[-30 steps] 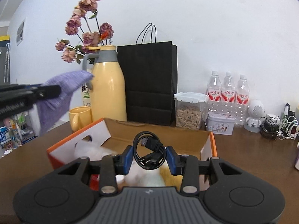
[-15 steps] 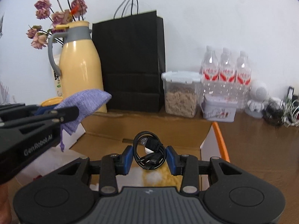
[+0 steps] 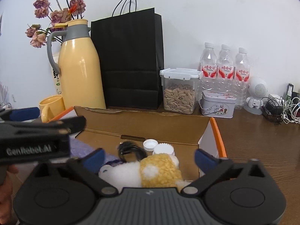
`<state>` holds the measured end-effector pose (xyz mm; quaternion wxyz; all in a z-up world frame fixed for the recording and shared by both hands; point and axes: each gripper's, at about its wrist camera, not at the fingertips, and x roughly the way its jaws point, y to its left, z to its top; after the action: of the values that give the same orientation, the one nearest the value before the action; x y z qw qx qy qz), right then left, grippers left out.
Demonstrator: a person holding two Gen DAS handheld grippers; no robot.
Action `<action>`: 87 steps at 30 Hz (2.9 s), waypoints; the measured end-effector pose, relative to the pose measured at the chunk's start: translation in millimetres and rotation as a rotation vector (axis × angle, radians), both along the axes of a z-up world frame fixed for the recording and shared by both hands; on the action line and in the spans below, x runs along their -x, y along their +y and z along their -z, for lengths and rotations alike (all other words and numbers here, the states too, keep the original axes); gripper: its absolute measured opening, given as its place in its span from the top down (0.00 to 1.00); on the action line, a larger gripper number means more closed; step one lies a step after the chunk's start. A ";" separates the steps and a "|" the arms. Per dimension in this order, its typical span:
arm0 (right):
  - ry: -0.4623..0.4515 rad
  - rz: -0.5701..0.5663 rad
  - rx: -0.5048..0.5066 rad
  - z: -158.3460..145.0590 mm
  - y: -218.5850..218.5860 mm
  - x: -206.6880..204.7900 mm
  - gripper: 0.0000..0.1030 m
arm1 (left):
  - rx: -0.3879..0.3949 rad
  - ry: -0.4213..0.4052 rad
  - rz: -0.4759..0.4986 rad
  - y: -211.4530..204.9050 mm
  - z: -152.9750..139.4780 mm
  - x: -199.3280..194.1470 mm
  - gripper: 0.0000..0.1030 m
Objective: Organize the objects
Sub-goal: 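Carry the cloth and cable into the cardboard box and open both tools, then move the left tool to the beige block while the right tool approaches the white cap, then grasp the small beige block with the left tool while the right tool grasps the white cap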
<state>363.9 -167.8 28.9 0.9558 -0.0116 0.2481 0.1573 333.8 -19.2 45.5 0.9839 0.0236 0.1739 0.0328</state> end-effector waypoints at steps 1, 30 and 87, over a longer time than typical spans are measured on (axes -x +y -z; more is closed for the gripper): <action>0.003 0.007 0.000 -0.1 -0.9 -0.3 0.00 | 0.000 -0.001 -0.003 0.2 -0.3 0.1 0.00; -0.109 -0.016 -0.021 -26.7 -43.6 80.9 0.00 | 0.039 -0.058 0.011 20.0 -26.8 68.0 0.00; 0.184 -0.004 0.097 53.8 -31.0 91.1 0.00 | 0.090 0.345 -0.124 110.0 68.9 77.6 0.00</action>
<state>272.8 -198.8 -24.9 0.9270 -0.0439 0.3421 0.1472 256.2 90.7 -23.4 0.9356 -0.0259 0.3426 0.0811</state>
